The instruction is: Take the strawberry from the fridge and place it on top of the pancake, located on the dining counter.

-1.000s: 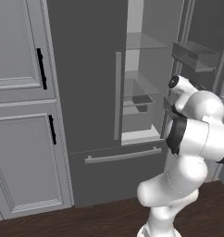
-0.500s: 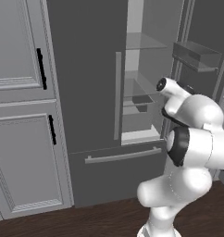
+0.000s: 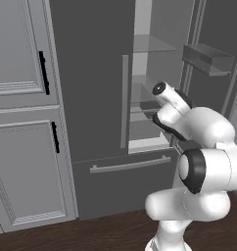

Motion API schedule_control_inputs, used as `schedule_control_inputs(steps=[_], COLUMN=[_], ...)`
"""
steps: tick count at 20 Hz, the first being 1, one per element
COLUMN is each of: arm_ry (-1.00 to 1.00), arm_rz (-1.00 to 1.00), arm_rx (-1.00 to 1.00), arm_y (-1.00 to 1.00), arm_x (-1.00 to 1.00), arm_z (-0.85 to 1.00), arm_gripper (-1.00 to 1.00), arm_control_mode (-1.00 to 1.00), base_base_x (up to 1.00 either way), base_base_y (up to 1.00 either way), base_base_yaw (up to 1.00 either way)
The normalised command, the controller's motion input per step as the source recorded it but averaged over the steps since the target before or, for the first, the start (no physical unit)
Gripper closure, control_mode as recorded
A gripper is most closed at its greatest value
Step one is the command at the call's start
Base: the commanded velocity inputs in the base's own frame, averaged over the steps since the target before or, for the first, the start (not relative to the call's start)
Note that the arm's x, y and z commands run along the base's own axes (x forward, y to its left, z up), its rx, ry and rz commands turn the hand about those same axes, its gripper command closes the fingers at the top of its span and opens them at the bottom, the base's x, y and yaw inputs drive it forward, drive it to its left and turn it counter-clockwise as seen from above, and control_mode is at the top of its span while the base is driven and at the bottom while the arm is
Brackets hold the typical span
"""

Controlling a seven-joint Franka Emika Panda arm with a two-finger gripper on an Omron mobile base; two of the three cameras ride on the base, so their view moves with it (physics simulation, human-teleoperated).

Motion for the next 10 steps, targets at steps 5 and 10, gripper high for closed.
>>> schedule_control_inputs(steps=[5, 10], arm_ry=[-0.25, -0.28], arm_rz=[-0.3, -0.32], arm_rx=[0.9, 0.76], arm_y=[0.42, 0.58], arm_x=[0.11, 0.13], arm_z=[-0.37, -0.29], arm_gripper=[-1.0, -1.0], arm_control_mode=[-1.0, -1.0], base_base_x=[0.0, 0.0], base_base_y=[0.0, 0.0], base_base_yaw=[0.0, 0.0])
